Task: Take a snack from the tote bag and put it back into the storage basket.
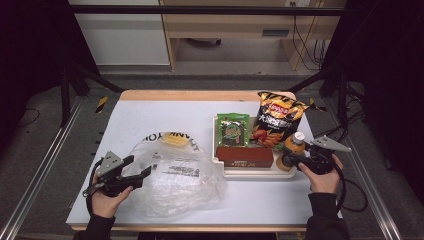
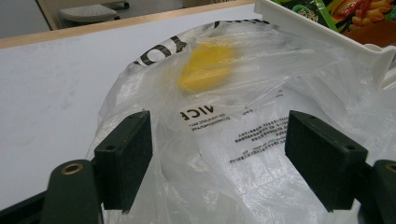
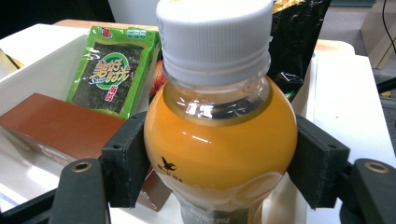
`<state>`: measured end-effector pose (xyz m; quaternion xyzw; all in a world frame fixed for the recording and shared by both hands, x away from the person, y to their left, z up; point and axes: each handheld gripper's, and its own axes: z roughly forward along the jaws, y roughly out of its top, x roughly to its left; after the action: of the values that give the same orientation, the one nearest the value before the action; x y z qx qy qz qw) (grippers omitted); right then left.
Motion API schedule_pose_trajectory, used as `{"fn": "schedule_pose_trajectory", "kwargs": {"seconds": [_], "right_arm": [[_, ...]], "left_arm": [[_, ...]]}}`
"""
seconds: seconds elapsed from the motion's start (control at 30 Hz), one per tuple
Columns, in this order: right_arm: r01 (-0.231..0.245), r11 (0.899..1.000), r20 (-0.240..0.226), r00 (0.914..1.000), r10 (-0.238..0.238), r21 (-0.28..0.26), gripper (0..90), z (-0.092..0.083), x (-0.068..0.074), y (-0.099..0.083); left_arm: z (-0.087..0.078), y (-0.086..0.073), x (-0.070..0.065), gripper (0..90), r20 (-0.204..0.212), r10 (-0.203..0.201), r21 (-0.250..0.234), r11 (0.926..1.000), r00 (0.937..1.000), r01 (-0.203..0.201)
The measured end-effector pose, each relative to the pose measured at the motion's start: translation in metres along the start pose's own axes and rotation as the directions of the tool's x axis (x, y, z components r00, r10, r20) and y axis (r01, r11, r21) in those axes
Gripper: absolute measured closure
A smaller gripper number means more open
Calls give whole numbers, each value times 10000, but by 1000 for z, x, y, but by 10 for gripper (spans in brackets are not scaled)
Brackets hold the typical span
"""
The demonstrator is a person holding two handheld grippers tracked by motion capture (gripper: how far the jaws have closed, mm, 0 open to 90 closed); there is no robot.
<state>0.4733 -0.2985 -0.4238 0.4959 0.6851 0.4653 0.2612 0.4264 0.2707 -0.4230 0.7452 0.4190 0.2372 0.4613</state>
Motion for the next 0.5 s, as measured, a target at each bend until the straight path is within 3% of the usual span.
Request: {"fn": "schedule_pose_trajectory", "kwargs": {"seconds": [0.23, 0.43, 0.5], "right_arm": [[-177, 9996, 349, 9992, 184, -202, 193, -4, 0, -3], [-192, 9979, 546, 9983, 226, -618, 182, -12, 1, -9], [-77, 9985, 618, 9980, 111, -539, 183, -16, 2, -10]], "left_arm": [[-2, 1, 1, 220, -14, -7, -80, 10000, 10000, 7], [-3, 1, 3, 212, -34, -33, -119, 9999, 10000, 32], [-4, 2, 4, 209, -57, -48, -141, 9999, 10000, 47]]}}
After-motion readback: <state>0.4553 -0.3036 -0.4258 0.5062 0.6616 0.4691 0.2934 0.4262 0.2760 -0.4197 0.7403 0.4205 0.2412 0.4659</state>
